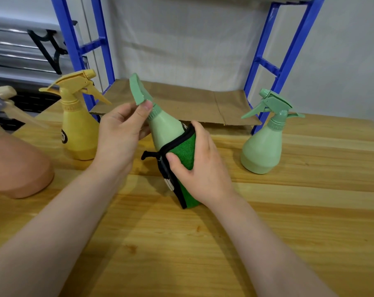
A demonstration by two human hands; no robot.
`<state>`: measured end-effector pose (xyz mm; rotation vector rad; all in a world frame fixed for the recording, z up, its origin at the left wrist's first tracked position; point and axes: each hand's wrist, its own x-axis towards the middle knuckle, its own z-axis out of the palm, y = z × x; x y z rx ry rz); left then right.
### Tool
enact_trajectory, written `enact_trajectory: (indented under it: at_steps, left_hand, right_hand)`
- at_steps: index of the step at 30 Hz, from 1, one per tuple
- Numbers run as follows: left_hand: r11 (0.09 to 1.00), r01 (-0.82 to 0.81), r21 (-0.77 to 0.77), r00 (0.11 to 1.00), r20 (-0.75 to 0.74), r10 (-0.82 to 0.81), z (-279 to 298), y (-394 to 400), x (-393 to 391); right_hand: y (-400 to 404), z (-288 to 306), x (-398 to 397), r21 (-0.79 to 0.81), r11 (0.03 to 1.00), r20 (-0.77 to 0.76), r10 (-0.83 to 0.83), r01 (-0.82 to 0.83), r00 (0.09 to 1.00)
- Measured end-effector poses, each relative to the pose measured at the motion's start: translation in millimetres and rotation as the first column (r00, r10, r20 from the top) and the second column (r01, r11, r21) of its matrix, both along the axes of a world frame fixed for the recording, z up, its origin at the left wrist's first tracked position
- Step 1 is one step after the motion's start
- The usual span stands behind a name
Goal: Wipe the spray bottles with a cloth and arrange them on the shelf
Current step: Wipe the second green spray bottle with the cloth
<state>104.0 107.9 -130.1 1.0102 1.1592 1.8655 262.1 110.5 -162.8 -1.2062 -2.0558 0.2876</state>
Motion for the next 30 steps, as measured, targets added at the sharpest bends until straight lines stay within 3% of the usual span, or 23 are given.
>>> enact_trajectory:
  at_steps: [5, 10, 14, 20, 24, 26, 30]
  left_hand:
    - [1.0, 0.002, 0.017, 0.999, 0.041, -0.002, 0.7, 0.7, -3.8]
    - [0.993, 0.081, 0.086, 0.985, -0.157, -0.067, -0.1, -2.9, -0.3]
    - [0.974, 0.212, 0.083, 0.905, -0.393, -0.163, -2.8, -6.7, 6.2]
    - [0.91, 0.409, 0.058, 0.801, -0.5, -0.328, -5.4, -10.0, 13.0]
    - [0.921, 0.376, 0.099, 0.771, -0.585, -0.252, -7.4, -9.2, 12.0]
    - [0.936, 0.338, 0.093, 0.779, -0.586, -0.223, -8.2, -8.9, 13.9]
    - [0.954, 0.286, 0.085, 0.866, -0.45, -0.22, -7.4, -11.9, 26.9]
  right_hand:
    - [-0.4, -0.7, 3.5, -0.069, 0.997, -0.08, 0.042, -0.047, 0.996]
    - [1.8, 1.6, 6.3, -0.076, 0.993, -0.082, 0.081, -0.087, 0.993]
    - [2.3, 2.8, 6.4, -0.094, 0.988, -0.119, 0.115, -0.126, 0.986]
    - [1.0, 7.0, 8.1, -0.064, 0.99, -0.187, 0.109, -0.122, 0.976]
    - [-2.7, 9.2, 6.5, 0.01, 0.998, -0.17, 0.058, -0.058, 0.984]
    - [-4.4, 8.8, 4.7, 0.041, 0.999, -0.154, 0.028, -0.022, 0.988]
    - [-5.1, 5.7, 1.7, 0.104, 0.993, -0.103, -0.046, 0.057, 0.994]
